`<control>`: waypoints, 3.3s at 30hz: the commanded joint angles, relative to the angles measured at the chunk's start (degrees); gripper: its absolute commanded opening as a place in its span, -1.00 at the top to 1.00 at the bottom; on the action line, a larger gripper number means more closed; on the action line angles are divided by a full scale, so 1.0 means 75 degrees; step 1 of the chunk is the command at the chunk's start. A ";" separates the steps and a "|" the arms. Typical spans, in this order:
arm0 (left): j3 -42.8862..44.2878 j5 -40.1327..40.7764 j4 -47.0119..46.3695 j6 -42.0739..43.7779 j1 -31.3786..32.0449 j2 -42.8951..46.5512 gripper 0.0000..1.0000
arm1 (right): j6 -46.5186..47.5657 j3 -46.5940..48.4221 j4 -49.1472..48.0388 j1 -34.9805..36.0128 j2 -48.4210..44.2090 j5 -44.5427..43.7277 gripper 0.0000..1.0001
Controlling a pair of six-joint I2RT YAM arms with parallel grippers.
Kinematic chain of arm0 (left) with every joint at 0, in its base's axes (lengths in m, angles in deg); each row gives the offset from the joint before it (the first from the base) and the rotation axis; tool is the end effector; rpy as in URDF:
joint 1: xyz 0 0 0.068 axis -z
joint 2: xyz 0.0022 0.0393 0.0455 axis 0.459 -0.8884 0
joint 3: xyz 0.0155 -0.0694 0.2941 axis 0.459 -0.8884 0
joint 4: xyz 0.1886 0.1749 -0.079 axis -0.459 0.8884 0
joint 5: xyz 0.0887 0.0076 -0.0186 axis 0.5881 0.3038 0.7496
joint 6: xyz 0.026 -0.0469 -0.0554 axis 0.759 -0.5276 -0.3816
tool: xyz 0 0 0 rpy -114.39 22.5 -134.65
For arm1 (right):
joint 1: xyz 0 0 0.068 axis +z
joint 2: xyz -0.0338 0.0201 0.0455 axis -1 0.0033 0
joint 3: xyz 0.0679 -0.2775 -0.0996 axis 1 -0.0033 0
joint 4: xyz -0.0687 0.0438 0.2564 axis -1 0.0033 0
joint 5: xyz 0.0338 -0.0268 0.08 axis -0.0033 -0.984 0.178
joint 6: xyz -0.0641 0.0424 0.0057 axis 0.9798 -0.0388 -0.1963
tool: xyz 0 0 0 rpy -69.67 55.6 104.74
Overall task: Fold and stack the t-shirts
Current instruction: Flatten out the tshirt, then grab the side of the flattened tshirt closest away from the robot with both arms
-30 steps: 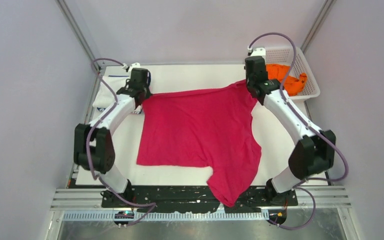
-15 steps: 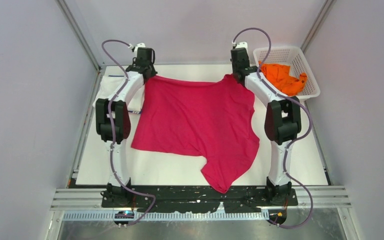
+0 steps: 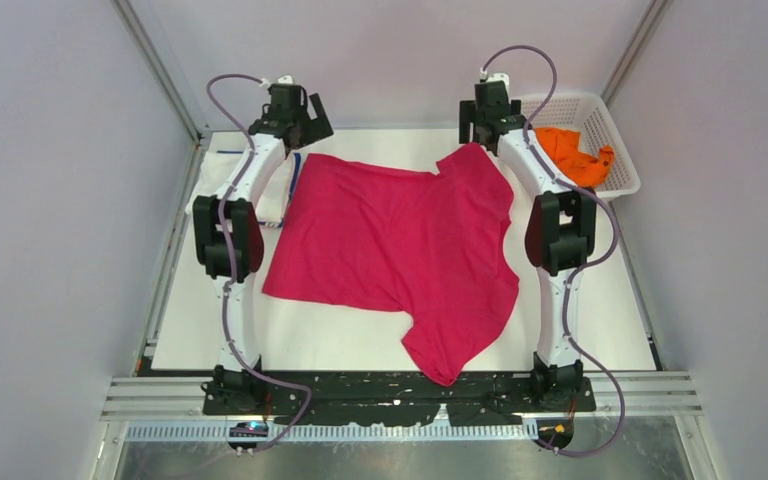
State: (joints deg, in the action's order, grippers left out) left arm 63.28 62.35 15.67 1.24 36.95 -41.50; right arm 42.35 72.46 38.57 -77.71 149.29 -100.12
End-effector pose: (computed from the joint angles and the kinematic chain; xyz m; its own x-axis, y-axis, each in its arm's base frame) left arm 0.5676 -0.0875 0.2840 -0.5298 -0.3898 -0.7533 -0.2191 0.9209 -0.3224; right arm 0.5690 0.0972 0.2781 -0.5605 -0.0458 -0.8269 0.1421 0.9783 -0.1505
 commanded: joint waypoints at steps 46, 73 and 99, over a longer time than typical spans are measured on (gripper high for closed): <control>-0.8561 -0.1943 -0.2541 -0.0878 0.0428 0.5014 -0.99 | -0.3075 -0.9000 -0.4043 -0.0970 -0.4465 0.3650 -0.91; -0.9153 -0.2087 -0.2484 -0.1057 0.0246 0.5148 -0.99 | -0.3251 -0.9169 -0.2954 -0.1504 -0.4450 0.2337 -0.91; -1.2070 0.1306 0.0731 -0.2566 -0.0238 0.9866 -0.93 | -0.2115 -0.9966 -0.0957 -0.0348 -0.8343 0.2545 -0.91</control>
State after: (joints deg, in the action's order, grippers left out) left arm -23.85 65.83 15.75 -15.11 37.52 29.63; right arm 25.56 0.33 28.74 -80.77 89.86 -81.34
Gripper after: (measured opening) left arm 0.987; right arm 0.955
